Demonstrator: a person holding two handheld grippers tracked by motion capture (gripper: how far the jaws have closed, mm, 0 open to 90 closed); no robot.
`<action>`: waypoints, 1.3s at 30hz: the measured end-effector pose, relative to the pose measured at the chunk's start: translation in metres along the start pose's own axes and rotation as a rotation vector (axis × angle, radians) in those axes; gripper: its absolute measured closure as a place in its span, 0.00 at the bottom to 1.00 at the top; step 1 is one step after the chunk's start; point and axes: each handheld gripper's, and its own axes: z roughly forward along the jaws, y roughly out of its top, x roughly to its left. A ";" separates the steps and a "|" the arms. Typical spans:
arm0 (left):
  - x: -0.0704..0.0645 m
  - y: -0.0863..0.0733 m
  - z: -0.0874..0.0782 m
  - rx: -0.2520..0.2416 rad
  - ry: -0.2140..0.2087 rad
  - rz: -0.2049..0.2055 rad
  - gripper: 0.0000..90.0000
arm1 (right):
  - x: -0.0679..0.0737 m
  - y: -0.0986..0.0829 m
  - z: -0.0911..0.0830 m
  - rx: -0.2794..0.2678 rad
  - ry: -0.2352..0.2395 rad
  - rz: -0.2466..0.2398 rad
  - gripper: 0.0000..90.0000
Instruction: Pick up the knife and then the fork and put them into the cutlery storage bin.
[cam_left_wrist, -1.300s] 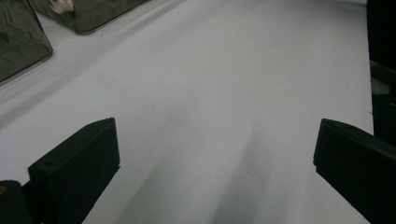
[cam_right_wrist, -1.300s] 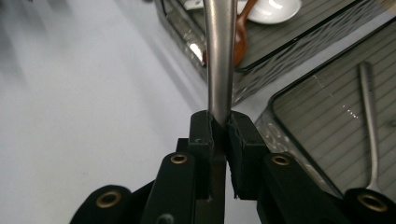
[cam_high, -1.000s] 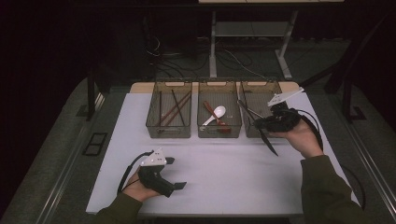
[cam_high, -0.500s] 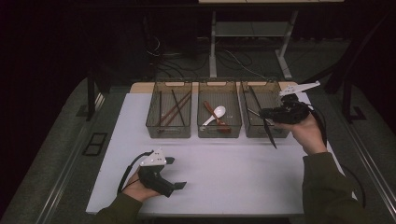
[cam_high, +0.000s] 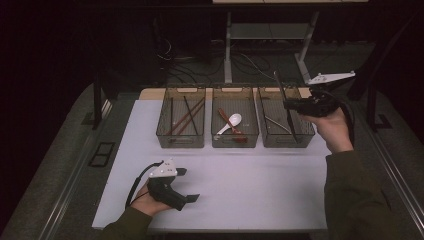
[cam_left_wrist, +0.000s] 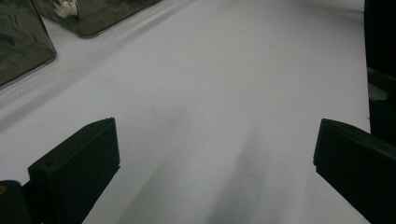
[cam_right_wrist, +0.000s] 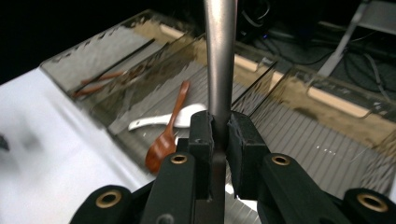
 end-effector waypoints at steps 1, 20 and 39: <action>0.000 0.000 0.000 0.000 -0.001 -0.001 0.00 | -0.001 0.003 0.000 -0.006 -0.004 0.006 0.89; 0.000 0.000 -0.001 -0.005 -0.008 -0.001 0.00 | -0.039 0.010 0.045 -0.014 -0.162 0.090 0.89; 0.000 0.000 0.000 -0.003 -0.012 0.000 0.00 | -0.060 -0.033 0.080 0.179 -0.219 0.163 0.89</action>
